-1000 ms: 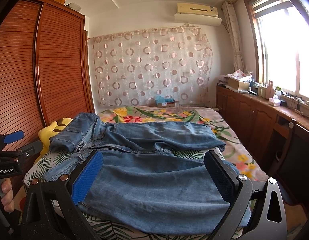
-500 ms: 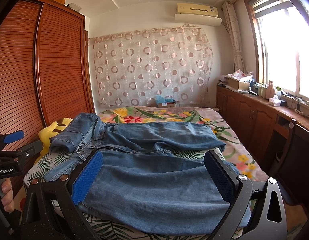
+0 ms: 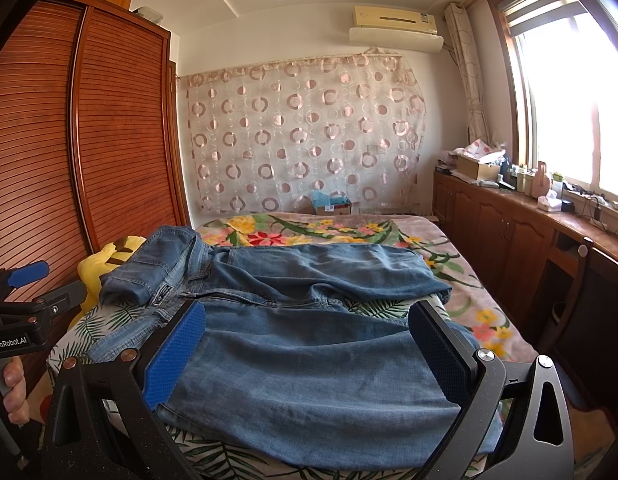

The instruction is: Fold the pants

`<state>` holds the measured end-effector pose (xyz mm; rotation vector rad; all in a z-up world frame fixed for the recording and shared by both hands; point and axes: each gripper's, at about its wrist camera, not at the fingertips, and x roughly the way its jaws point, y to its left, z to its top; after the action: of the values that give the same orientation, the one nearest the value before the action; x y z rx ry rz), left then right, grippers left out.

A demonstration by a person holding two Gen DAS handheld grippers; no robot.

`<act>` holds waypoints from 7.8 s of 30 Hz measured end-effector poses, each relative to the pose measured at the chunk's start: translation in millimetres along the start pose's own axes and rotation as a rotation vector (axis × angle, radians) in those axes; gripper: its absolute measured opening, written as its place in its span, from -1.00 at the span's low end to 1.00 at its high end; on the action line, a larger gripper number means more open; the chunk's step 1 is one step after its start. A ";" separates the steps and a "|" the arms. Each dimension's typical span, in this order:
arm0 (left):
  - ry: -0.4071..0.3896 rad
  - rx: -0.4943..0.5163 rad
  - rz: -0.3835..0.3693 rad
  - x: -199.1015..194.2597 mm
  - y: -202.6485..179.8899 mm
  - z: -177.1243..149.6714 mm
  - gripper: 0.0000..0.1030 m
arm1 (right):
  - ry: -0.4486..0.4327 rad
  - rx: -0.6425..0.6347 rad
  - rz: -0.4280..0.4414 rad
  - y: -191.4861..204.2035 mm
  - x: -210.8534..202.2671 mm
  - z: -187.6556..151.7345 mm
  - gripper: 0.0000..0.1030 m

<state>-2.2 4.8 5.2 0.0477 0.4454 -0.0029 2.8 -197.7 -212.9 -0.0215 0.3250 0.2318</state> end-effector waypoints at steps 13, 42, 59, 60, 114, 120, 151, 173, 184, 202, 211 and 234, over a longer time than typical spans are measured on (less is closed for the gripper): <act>0.049 0.000 -0.006 15.4 1.0 -7.4 0.99 | 0.033 0.005 0.005 -5.2 7.5 -5.3 0.97; 0.309 -0.006 -0.114 128.7 77.5 -44.1 0.48 | 0.226 -0.027 0.051 -33.3 65.2 -12.0 0.66; 0.432 0.036 -0.169 165.9 86.0 -48.1 -0.89 | 0.220 -0.030 0.042 -46.7 61.5 -10.5 0.66; 0.422 0.033 -0.162 162.9 86.8 -46.2 -0.94 | 0.220 -0.029 0.039 -44.6 62.4 -10.5 0.66; 0.397 -0.076 -0.125 103.7 114.9 -97.2 0.31 | 0.492 -0.121 0.002 -44.8 -7.4 2.4 0.19; 0.391 -0.075 -0.162 96.8 109.5 -98.2 -0.17 | 0.473 -0.153 0.014 -50.6 -3.6 -0.3 -0.63; 0.282 -0.025 -0.164 67.1 104.0 -54.4 -0.90 | 0.215 -0.301 0.033 -30.0 38.3 100.3 -0.99; 0.332 -0.016 -0.152 85.4 94.7 -69.8 -0.90 | 0.397 -0.169 0.044 -49.0 15.4 55.2 -0.38; 0.348 -0.038 -0.151 79.3 101.2 -75.8 -0.79 | 0.342 -0.212 -0.117 -60.8 10.7 73.5 -0.95; 0.406 -0.035 -0.202 77.1 106.5 -103.5 -0.30 | 0.231 -0.158 -0.242 -88.2 -25.3 99.2 -0.95; 0.421 -0.008 -0.203 75.4 103.0 -105.0 -0.30 | 0.219 -0.153 -0.241 -87.7 -18.3 99.1 -0.95; 0.145 0.060 -0.140 79.8 103.5 20.9 -0.88 | 0.056 -0.303 -0.280 -80.0 -12.6 172.5 -0.97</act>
<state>80.2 107.8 -5.6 0.0760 0.5929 -0.1514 63.7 -268.4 -46.7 -0.3707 0.3364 0.0004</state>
